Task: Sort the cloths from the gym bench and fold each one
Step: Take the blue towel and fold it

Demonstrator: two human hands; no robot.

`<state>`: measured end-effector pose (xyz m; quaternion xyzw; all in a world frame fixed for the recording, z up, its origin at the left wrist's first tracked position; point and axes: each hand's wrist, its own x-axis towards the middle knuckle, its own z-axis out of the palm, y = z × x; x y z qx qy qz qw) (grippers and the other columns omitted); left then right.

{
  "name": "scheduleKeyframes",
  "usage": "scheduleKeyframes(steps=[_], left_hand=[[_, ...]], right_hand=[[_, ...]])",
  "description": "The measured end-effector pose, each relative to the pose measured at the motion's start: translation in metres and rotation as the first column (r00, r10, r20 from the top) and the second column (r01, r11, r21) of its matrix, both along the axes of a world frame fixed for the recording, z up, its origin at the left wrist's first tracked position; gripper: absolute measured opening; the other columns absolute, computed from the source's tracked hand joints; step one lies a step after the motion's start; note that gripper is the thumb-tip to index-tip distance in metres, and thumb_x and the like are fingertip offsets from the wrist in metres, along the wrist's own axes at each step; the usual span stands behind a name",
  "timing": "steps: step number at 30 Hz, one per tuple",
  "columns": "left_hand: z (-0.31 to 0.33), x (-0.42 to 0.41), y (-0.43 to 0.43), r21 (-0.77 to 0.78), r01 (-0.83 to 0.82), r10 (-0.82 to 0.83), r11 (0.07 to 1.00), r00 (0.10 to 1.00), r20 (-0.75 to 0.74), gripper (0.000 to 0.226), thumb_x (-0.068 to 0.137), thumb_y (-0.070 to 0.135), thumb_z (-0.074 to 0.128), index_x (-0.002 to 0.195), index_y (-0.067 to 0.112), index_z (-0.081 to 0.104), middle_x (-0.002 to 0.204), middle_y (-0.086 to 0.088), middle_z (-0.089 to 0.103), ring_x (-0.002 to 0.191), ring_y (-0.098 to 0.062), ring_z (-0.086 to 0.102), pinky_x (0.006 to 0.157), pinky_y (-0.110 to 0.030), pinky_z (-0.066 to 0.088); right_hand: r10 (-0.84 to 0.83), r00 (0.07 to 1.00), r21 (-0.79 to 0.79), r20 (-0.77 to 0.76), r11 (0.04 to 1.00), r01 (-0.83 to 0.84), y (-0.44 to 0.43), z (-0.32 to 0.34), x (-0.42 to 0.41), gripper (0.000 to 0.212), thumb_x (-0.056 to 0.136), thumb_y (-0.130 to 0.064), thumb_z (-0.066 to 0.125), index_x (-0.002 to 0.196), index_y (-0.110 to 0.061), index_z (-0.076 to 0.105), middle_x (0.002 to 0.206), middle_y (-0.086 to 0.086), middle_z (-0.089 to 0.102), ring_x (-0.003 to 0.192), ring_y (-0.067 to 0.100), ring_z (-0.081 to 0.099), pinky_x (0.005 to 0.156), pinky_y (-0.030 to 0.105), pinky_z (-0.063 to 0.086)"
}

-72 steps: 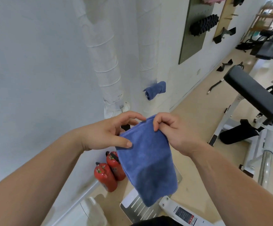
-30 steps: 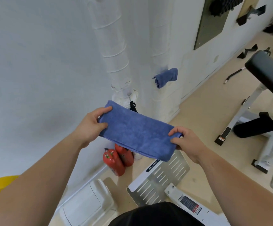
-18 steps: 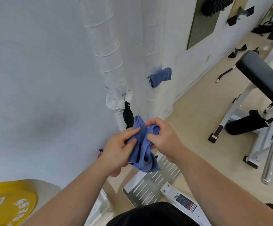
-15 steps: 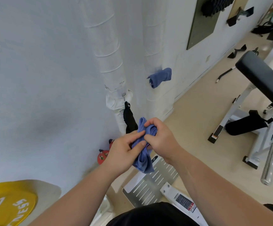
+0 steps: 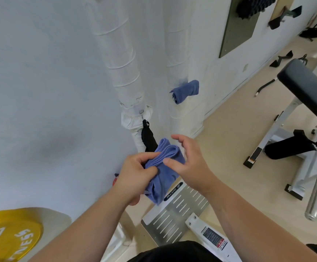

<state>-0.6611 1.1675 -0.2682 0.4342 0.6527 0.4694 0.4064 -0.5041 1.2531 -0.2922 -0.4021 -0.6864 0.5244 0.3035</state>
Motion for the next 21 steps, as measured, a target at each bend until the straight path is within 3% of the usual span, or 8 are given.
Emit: scheduleKeyframes(steps=[2, 4, 7, 9, 12, 16, 19, 21], left_hand=[[0.005, -0.005, 0.006, -0.056, 0.020, -0.016, 0.998, 0.996, 0.086, 0.049, 0.078, -0.012, 0.052, 0.097, 0.022, 0.082, 0.093, -0.007, 0.080, 0.090, -0.025, 0.076, 0.075, -0.037, 0.061], [0.009, -0.007, 0.009, -0.099, 0.086, -0.071, 0.991, 0.986, 0.151, 0.049, 0.069, -0.005, 0.052, 0.099, 0.020, 0.082, 0.099, -0.014, 0.078, 0.096, -0.037, 0.072, 0.084, -0.049, 0.056], [0.013, -0.006, 0.012, -0.125, 0.175, -0.137, 0.977, 0.954, 0.265, 0.051, 0.065, -0.007, 0.053, 0.101, 0.016, 0.081, 0.104, -0.015, 0.077, 0.097, -0.030, 0.072, 0.082, -0.037, 0.058], [0.011, -0.008, 0.012, -0.107, 0.152, -0.099, 0.983, 0.914, 0.393, 0.049, 0.071, -0.005, 0.060, 0.112, 0.016, 0.076, 0.116, -0.017, 0.074, 0.107, -0.035, 0.069, 0.089, -0.045, 0.058], [-0.011, -0.011, 0.001, -0.121, 0.051, 0.017, 0.991, 0.863, 0.504, 0.053, 0.086, 0.035, 0.071, 0.138, 0.032, 0.059, 0.141, -0.013, 0.061, 0.129, -0.050, 0.053, 0.105, -0.075, 0.028], [-0.036, 0.004, -0.019, -0.126, -0.060, 0.126, 0.990, 0.776, 0.617, 0.089, 0.070, 0.065, 0.080, 0.148, 0.039, 0.046, 0.153, -0.001, 0.051, 0.132, -0.028, 0.043, 0.103, -0.050, 0.026], [-0.037, 0.008, -0.024, -0.125, -0.232, 0.261, 0.965, 0.777, 0.573, 0.096, 0.069, 0.034, 0.091, 0.149, 0.046, 0.038, 0.142, -0.002, 0.061, 0.122, -0.023, 0.064, 0.093, -0.046, 0.056], [-0.034, 0.006, -0.025, -0.117, -0.322, 0.329, 0.939, 0.749, 0.575, 0.096, 0.079, 0.025, 0.084, 0.152, 0.050, 0.028, 0.127, -0.002, 0.071, 0.114, -0.024, 0.070, 0.090, -0.046, 0.058]], right_hand=[[0.151, 0.988, -0.049, -0.030, 0.987, -0.152, 0.006, 0.005, 0.017, 0.074, 0.087, -0.021, 0.077, 0.142, -0.049, 0.037, 0.139, -0.019, 0.046, 0.123, -0.016, 0.045, 0.092, 0.003, 0.041], [0.280, 0.954, -0.106, -0.113, 0.951, -0.291, 0.013, 0.010, 0.031, 0.080, 0.091, -0.009, 0.071, 0.149, -0.045, 0.030, 0.132, -0.008, 0.061, 0.118, -0.002, 0.060, 0.092, 0.013, 0.049], [0.323, 0.929, -0.102, -0.182, 0.933, -0.344, 0.020, 0.018, 0.042, 0.075, 0.096, -0.001, 0.063, 0.150, -0.041, 0.031, 0.119, 0.004, 0.071, 0.113, 0.015, 0.067, 0.099, 0.029, 0.053], [0.309, 0.924, -0.113, -0.223, 0.934, -0.340, 0.024, 0.019, 0.045, 0.065, 0.099, -0.001, 0.058, 0.144, -0.042, 0.037, 0.115, 0.005, 0.072, 0.109, 0.022, 0.069, 0.097, 0.037, 0.056], [0.255, 0.929, -0.164, -0.269, 0.938, -0.305, 0.031, 0.016, 0.047, 0.050, 0.102, -0.004, 0.053, 0.134, -0.041, 0.042, 0.113, 0.010, 0.072, 0.104, 0.030, 0.070, 0.092, 0.041, 0.058], [0.167, 0.962, -0.243, -0.214, 0.945, -0.218, 0.038, 0.006, 0.035, 0.044, 0.104, -0.009, 0.049, 0.123, -0.048, 0.046, 0.104, 0.016, 0.072, 0.089, 0.029, 0.070, 0.084, 0.044, 0.057], [0.119, 0.978, -0.314, -0.169, 0.935, -0.168, 0.038, -0.002, 0.022, 0.039, 0.105, -0.013, 0.048, 0.123, -0.047, 0.046, 0.092, 0.016, 0.072, 0.078, 0.024, 0.069, 0.072, 0.042, 0.058], [0.071, 0.987, -0.348, -0.143, 0.930, -0.117, 0.036, -0.003, 0.012, 0.036, 0.106, -0.016, 0.046, 0.127, -0.044, 0.044, 0.080, 0.008, 0.071, 0.069, 0.017, 0.068, 0.060, 0.033, 0.055]])
